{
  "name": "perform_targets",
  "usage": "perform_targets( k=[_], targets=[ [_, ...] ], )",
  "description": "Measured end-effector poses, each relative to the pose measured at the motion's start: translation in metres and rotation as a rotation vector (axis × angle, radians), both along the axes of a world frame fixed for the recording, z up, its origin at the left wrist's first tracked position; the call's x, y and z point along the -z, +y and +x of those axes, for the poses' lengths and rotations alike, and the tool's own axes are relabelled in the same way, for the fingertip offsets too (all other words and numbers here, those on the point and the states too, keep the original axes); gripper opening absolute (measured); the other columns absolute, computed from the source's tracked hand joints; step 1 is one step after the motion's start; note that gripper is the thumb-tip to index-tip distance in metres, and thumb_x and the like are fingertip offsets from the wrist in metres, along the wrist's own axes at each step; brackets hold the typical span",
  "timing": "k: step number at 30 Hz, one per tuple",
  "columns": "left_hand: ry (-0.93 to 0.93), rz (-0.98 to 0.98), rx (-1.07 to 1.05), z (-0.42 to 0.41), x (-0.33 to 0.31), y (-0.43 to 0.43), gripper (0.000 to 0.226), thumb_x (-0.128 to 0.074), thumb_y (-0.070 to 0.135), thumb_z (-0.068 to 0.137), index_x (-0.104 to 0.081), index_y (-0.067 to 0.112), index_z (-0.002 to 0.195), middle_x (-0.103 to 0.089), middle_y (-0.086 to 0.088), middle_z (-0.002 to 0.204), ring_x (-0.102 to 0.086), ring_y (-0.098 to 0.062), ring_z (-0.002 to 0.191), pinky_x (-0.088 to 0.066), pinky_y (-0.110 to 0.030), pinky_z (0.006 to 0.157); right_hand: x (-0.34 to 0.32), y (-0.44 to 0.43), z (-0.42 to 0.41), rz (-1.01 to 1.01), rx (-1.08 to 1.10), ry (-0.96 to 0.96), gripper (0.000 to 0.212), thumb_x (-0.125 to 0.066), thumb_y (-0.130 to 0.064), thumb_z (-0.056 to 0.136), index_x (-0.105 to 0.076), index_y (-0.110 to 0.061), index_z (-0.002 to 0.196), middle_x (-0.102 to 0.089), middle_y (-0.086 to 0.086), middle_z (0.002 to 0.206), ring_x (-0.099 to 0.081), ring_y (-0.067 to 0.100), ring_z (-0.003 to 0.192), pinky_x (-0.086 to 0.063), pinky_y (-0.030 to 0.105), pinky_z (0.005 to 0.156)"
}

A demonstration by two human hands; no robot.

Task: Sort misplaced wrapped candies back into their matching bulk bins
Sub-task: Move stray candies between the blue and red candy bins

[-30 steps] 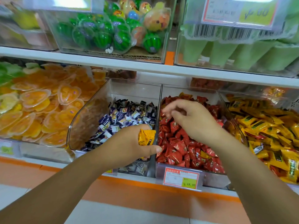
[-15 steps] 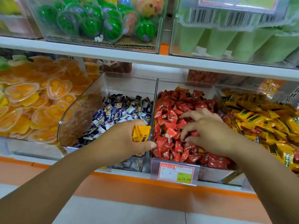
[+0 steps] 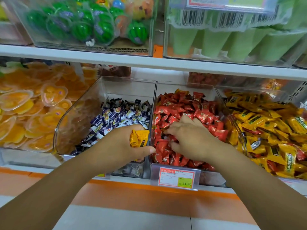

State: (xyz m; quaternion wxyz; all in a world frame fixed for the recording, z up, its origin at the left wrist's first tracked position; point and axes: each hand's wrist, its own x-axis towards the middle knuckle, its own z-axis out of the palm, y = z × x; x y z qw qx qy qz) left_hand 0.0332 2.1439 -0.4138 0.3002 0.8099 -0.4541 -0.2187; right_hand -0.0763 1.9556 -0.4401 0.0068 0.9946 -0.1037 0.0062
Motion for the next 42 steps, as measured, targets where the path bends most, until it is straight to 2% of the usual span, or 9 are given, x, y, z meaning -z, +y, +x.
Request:
perform_targets(
  k=[11, 15, 19, 22, 25, 32, 35, 39, 42],
  targets=[
    [0.0, -0.003, 0.004, 0.001, 0.001, 0.0, 0.033, -0.066, 0.05, 0.081, -0.052, 0.021, 0.077, -0.069, 0.0, 0.075, -0.062, -0.016, 0.064, -0.048, -0.029, 0.067, 0.01, -0.002, 0.003, -0.031, 0.045, 0.012, 0.04, -0.059, -0.042, 0.088, -0.053, -0.037, 0.127, -0.044, -0.006, 0.116, -0.031, 0.017, 0.114, -0.024, 0.033, 0.092],
    [0.011, 0.0, 0.005, 0.001, 0.001, 0.0, 0.03, -0.065, 0.051, 0.081, -0.055, 0.023, 0.082, -0.07, 0.004, 0.075, -0.064, -0.013, 0.066, -0.052, -0.034, 0.075, 0.005, -0.007, -0.005, 0.251, 0.053, -0.118, 0.012, -0.064, -0.039, 0.087, -0.059, -0.039, 0.098, -0.051, -0.015, 0.107, -0.038, 0.01, 0.108, -0.024, 0.03, 0.087],
    [0.003, 0.006, 0.0, 0.001, 0.002, 0.0, 0.037, -0.065, 0.051, 0.081, -0.058, 0.018, 0.096, -0.07, 0.005, 0.076, -0.064, -0.011, 0.067, -0.052, -0.035, 0.08, -0.006, -0.012, -0.015, 0.639, 0.129, -0.267, 0.015, -0.074, -0.033, 0.081, -0.06, -0.031, 0.083, -0.06, -0.018, 0.094, -0.054, -0.001, 0.09, -0.038, 0.019, 0.077],
    [-0.009, 0.012, 0.017, 0.003, 0.002, 0.0, 0.032, -0.064, 0.051, 0.082, -0.055, 0.021, 0.083, -0.07, 0.007, 0.074, -0.063, -0.011, 0.065, -0.052, -0.027, 0.07, -0.012, -0.01, -0.019, 0.71, 0.145, -0.309, 0.015, -0.076, -0.032, 0.079, -0.063, -0.027, 0.081, -0.063, -0.015, 0.089, -0.056, -0.006, 0.084, -0.038, 0.007, 0.072],
    [-0.009, -0.007, 0.017, 0.003, 0.002, 0.0, 0.03, -0.065, 0.049, 0.083, -0.05, 0.024, 0.075, -0.069, 0.009, 0.071, -0.06, -0.006, 0.057, -0.048, -0.02, 0.059, -0.017, -0.005, -0.018, 0.659, 0.088, -0.255, 0.014, -0.076, -0.034, 0.079, -0.062, -0.03, 0.077, -0.057, -0.012, 0.091, -0.054, -0.002, 0.087, -0.038, 0.011, 0.077],
    [0.028, -0.028, 0.026, 0.002, 0.002, 0.001, 0.03, -0.066, 0.048, 0.083, -0.051, 0.022, 0.076, -0.066, 0.004, 0.067, -0.061, -0.007, 0.058, -0.053, -0.033, 0.069, -0.036, 0.026, 0.02, 0.75, 0.134, -0.773, 0.009, -0.067, -0.022, 0.088, -0.063, -0.024, 0.096, -0.058, -0.01, 0.077, -0.051, -0.002, 0.068, -0.043, 0.014, 0.066],
    [0.033, -0.026, 0.027, 0.003, 0.002, 0.0, 0.032, -0.066, 0.048, 0.083, -0.053, 0.019, 0.081, -0.067, 0.002, 0.071, -0.063, -0.01, 0.061, -0.052, -0.03, 0.067, -0.046, 0.024, 0.034, 0.764, 0.116, -0.633, 0.028, -0.062, -0.022, 0.092, -0.062, -0.024, 0.12, -0.065, -0.013, 0.094, -0.056, -0.007, 0.08, -0.042, 0.004, 0.072],
    [0.041, -0.01, 0.034, 0.003, 0.003, 0.001, 0.034, -0.065, 0.05, 0.082, -0.05, 0.021, 0.075, -0.067, -0.002, 0.073, -0.062, -0.023, 0.066, -0.052, -0.038, 0.067, -0.052, -0.002, 0.017, 0.554, 0.157, -0.535, 0.019, -0.055, -0.021, 0.096, -0.069, -0.028, 0.108, -0.068, -0.015, 0.104, -0.056, -0.013, 0.079, -0.038, 0.004, 0.07],
    [0.058, -0.013, 0.033, 0.003, 0.003, 0.0, 0.035, -0.065, 0.05, 0.082, -0.052, 0.017, 0.085, -0.068, 0.001, 0.074, -0.064, -0.022, 0.07, -0.054, -0.04, 0.075, -0.032, -0.003, 0.015, 0.289, 0.082, -0.247, 0.033, -0.055, -0.028, 0.096, -0.056, -0.034, 0.129, -0.051, -0.012, 0.137, -0.041, 0.006, 0.123, -0.033, 0.026, 0.101]
  ],
)
